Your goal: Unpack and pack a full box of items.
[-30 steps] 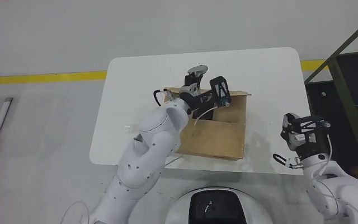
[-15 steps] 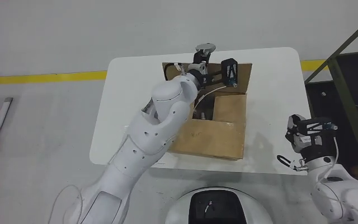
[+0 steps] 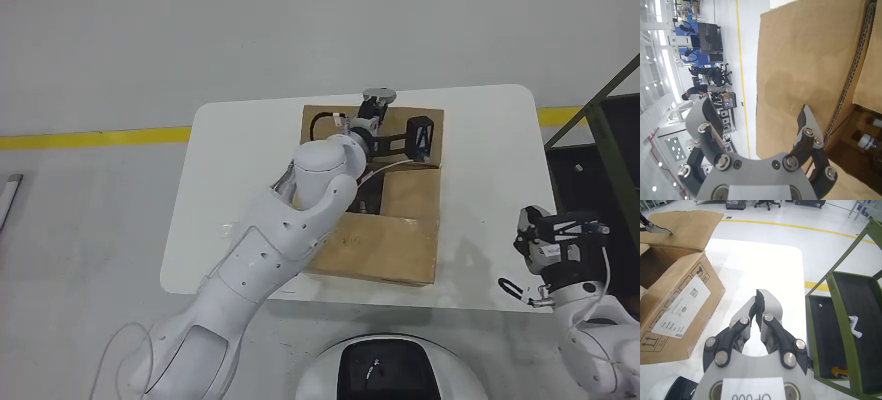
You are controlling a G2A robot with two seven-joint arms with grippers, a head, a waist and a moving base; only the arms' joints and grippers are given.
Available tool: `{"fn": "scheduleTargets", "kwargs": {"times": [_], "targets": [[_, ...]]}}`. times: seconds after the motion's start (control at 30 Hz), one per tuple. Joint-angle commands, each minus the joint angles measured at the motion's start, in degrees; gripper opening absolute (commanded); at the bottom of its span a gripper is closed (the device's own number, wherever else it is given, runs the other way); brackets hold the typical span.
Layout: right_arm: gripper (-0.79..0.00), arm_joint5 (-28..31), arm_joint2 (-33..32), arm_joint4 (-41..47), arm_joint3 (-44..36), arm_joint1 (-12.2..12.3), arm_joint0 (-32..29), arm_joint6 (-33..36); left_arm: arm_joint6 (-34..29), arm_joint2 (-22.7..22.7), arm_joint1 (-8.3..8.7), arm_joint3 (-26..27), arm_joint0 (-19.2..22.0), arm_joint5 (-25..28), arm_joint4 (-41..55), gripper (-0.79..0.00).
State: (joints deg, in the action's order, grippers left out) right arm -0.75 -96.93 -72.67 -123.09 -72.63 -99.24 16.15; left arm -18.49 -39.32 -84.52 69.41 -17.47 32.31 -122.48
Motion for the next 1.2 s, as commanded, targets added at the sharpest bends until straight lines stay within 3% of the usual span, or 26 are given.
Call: {"fn": "scheduleTargets", "kwargs": {"times": [0.0, 0.23, 0.4, 0.5, 0.6, 0.73, 0.9, 1.03, 1.17], "targets": [[-0.785, 0.2, 0.1, -0.1, 0.0, 0.0, 0.2, 0.2, -0.1, -0.3, -0.13, -0.2, -0.1, 0.0, 0.0, 0.0], [-0.785, 0.5, -0.1, 0.0, -1.0, 0.0, 1.4, 1.0, -1.8, -4.6, -0.04, 3.5, -2.0, -0.1, 4.1, 0.0], [-0.785, 1.3, -0.9, 0.8, -1.3, 0.1, 2.3, 0.7, -5.4, -9.6, 0.64, 11.3, -5.3, 0.2, 7.9, 0.0], [-0.785, 1.8, -1.3, 2.2, -1.3, 0.1, 3.2, 0.8, -8.2, -13.6, 1.17, 16.4, -9.4, 0.5, 12.9, 0.0], [-0.785, 6.3, -2.1, 1.3, -1.0, 0.4, 3.3, -0.1, -12.0, -17.4, 1.78, 21.8, -14.1, 1.1, 17.1, 0.0], [-0.785, 11.7, -2.5, 3.6, -0.6, 0.6, 2.4, -1.7, -17.9, -22.4, 2.26, 30.4, -21.6, -2.1, 24.6, 0.0], [-0.785, 24.6, -4.1, 7.8, -0.1, 1.3, 1.8, -4.1, -23.8, -27.1, 3.05, 40.6, -30.2, -2.7, 30.8, 0.0], [-0.785, 33.7, -5.9, 12.1, 1.1, 1.9, 2.2, -5.1, -26.3, -31.0, 3.53, 46.7, -34.8, -3.3, 36.6, 0.0], [-0.785, 34.6, -6.1, 12.6, 1.3, 2.0, 2.3, -5.2, -27.1, -33.5, 3.86, 50.2, -37.6, -4.6, 40.4, 0.0]]}}
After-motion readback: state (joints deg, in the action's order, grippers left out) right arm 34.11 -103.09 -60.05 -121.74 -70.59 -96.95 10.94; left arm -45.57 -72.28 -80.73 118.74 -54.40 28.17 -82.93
